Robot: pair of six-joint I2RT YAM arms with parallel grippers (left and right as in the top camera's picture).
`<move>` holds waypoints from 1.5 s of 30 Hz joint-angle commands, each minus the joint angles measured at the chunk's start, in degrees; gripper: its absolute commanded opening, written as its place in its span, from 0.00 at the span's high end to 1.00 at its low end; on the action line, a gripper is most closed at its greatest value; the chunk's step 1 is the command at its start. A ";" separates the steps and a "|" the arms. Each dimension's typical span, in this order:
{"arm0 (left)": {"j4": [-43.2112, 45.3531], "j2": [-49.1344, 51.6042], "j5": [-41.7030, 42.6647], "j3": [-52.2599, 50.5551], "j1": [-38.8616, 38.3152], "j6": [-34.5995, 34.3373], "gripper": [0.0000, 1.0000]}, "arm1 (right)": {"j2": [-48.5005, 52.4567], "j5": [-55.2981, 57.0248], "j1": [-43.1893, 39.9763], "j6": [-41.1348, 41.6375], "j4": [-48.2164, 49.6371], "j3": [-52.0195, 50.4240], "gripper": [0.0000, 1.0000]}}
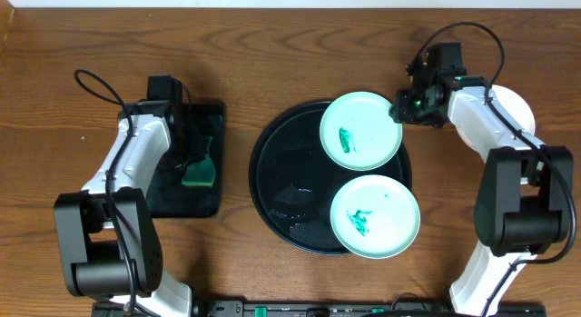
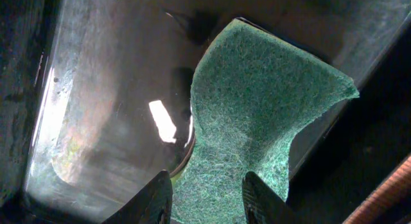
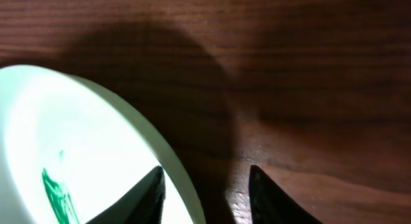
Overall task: Clean dirty plates on tray and stack at the side
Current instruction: 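Grip the far green plate rim with the right gripper and tilt it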
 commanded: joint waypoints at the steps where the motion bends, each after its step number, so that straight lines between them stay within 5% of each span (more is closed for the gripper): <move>1: -0.66 -0.11 -0.11 0.48 -0.04 0.48 0.63 | 0.94 -0.52 1.97 -1.16 0.83 -0.11 0.57; 2: -0.79 -0.11 -0.11 0.48 -0.04 0.48 0.62 | 0.94 -0.55 2.38 -1.16 1.79 -0.11 0.61; 5: -0.98 -0.11 -0.11 0.48 -0.04 0.48 0.62 | 0.94 -0.57 2.89 -1.11 2.27 -0.11 0.96; 6: -1.05 -0.11 -0.11 0.48 -0.04 0.48 0.62 | 0.94 -0.57 3.17 -1.11 2.27 -0.11 0.99; 25: -1.07 -0.11 -0.13 0.48 -0.04 0.50 0.64 | -3.50 1.57 11.37 -0.70 -10.97 -0.17 0.99; 45: 5.77 0.74 4.46 -1.01 -0.09 7.41 0.63 | -2.93 1.57 11.37 -0.70 -11.28 -0.79 0.99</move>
